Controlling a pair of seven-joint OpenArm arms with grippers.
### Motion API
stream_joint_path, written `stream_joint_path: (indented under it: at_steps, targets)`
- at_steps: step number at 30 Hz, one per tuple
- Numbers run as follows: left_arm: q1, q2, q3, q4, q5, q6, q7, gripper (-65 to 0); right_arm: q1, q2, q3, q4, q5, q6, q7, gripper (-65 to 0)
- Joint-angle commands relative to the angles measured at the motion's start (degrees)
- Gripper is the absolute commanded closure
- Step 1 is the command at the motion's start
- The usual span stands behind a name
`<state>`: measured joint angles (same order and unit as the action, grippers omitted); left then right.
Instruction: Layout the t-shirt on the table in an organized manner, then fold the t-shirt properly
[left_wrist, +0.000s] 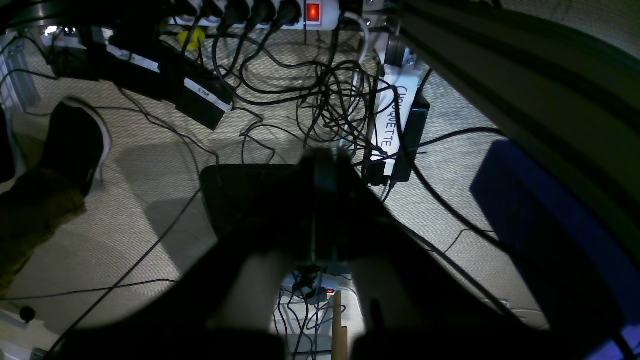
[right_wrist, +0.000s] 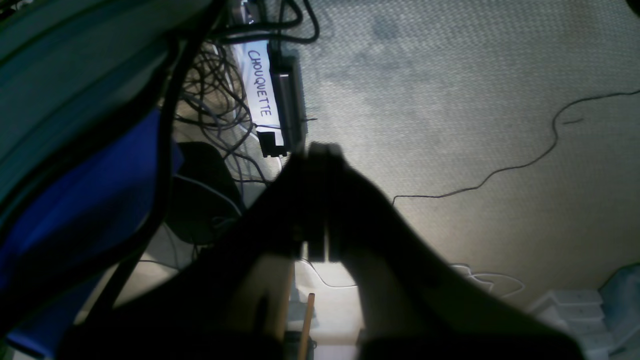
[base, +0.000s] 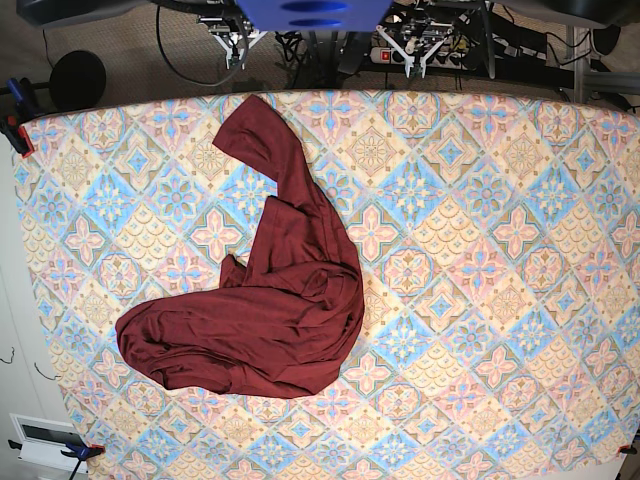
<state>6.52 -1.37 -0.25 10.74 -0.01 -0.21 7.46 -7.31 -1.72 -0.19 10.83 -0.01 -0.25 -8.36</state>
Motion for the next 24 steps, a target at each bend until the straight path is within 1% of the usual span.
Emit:
stream_joint_path:
  at_steps: [1, 8, 12, 16, 24]
  targets:
    - [0.1, 0.2, -0.1, 0.3, -0.3, 0.1, -0.3, 0.0, -0.2, 0.1, 0.1, 0.1, 0.1, 0.1, -0.1, 0.0]
    - [0.1, 0.2, -0.1, 0.3, -0.3, 0.1, -0.3, 0.0, -0.2, 0.1, 0.0, 0.1, 0.1, 0.1, -0.5, 0.0]
    - [0.1, 0.2, -0.1, 0.3, -0.3, 0.1, -0.3, 0.0, -0.2, 0.1, 0.0, 0.1, 0.1, 0.1, -2.4, 0.0]
    - [0.1, 0.2, -0.1, 0.3, -0.3, 0.1, -0.3, 0.0, 2.3, 0.1, -0.1, 0.1, 0.1, 0.1, -2.5, 0.0]
    - [0.7, 0.1, -0.1, 0.3, -0.3, 0.1, -0.4, 0.0, 2.2, 0.1, -0.1, 0.1, 0.1, 0.1, -2.1, 0.0]
